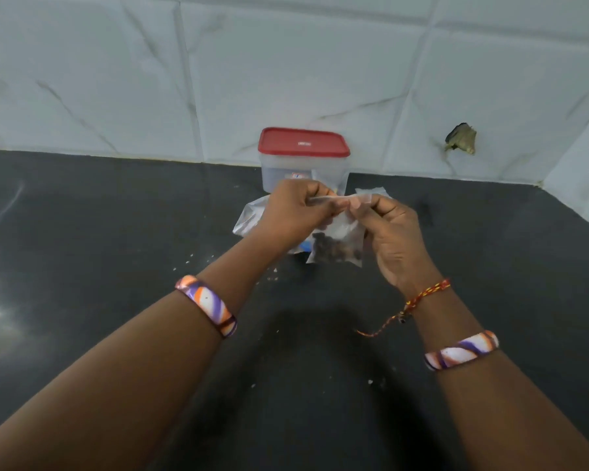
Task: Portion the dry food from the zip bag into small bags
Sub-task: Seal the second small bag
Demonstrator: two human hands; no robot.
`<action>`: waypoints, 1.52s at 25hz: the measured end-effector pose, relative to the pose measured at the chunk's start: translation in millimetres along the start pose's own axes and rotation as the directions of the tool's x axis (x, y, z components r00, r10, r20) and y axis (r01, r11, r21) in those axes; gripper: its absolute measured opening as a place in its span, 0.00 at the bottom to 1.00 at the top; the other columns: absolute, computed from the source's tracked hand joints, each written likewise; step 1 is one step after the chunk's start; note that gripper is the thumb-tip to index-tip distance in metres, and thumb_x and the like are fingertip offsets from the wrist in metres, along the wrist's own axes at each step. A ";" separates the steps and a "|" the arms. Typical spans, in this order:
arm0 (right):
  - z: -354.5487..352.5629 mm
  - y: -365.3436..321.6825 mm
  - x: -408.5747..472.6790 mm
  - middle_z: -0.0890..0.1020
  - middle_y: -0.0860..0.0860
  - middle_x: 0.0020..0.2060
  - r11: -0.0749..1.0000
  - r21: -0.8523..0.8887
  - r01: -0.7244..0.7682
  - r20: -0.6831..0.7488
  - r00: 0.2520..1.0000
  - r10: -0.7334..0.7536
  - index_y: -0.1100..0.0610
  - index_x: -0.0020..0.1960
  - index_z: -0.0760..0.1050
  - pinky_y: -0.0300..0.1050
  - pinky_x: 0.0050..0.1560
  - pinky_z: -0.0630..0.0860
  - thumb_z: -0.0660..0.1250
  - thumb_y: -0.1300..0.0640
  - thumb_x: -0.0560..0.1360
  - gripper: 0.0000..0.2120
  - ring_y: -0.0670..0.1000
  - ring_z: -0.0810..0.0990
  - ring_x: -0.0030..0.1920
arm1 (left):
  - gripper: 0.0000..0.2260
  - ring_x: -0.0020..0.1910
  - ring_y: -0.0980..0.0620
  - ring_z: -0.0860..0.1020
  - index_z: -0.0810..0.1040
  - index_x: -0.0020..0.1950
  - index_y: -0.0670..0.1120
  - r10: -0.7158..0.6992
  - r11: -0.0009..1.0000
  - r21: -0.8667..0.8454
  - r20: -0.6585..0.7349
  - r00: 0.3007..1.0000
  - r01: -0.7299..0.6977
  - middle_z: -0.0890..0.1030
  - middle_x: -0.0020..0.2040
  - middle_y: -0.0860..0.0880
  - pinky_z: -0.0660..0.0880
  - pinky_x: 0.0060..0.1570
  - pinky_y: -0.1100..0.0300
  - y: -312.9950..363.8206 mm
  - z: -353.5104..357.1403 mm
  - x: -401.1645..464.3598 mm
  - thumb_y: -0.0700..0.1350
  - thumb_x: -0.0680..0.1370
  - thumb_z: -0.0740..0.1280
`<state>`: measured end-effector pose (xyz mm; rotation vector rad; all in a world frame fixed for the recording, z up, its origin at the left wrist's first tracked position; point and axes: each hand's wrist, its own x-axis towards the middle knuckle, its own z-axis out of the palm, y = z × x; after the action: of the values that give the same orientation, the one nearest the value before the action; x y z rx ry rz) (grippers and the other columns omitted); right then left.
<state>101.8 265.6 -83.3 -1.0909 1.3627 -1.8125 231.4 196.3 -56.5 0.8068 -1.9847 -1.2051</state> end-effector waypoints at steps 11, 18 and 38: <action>-55.0 7.6 153.7 0.78 0.49 0.31 0.940 -0.332 -0.081 -0.046 0.997 0.070 0.65 0.48 0.81 0.31 0.28 0.71 0.66 0.61 0.76 0.08 0.42 0.74 0.29 | 0.05 0.22 0.60 0.76 0.81 0.47 0.35 -0.128 0.944 0.289 -0.113 0.985 0.156 0.79 0.31 0.49 0.77 0.30 0.67 2.4 15.9 153.0 0.32 0.75 0.66; -44.2 54.0 191.5 0.77 0.50 0.33 0.893 -0.403 -0.202 0.008 0.975 0.224 0.65 0.49 0.80 0.36 0.33 0.68 0.65 0.60 0.76 0.09 0.46 0.72 0.34 | 0.04 0.29 0.56 0.73 0.81 0.45 0.36 -0.228 0.853 0.446 -0.149 0.962 0.271 0.76 0.33 0.50 0.74 0.32 0.65 -39.8 18.7 184.6 0.36 0.75 0.67; -96.8 70.0 120.5 0.65 0.59 0.72 0.313 -0.947 -0.064 -0.033 0.994 0.105 0.61 0.69 0.66 0.51 0.75 0.56 0.54 0.62 0.80 0.19 0.57 0.61 0.73 | 0.11 0.29 0.52 0.72 0.72 0.48 0.38 -0.545 0.823 0.222 0.046 0.837 0.523 0.74 0.34 0.44 0.73 0.22 0.64 13.4 84.2 160.3 0.46 0.79 0.63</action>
<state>-40.6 187.8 -133.0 -1.5160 2.5336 -0.7026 68.6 118.0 -37.7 1.5118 -2.0568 -1.3871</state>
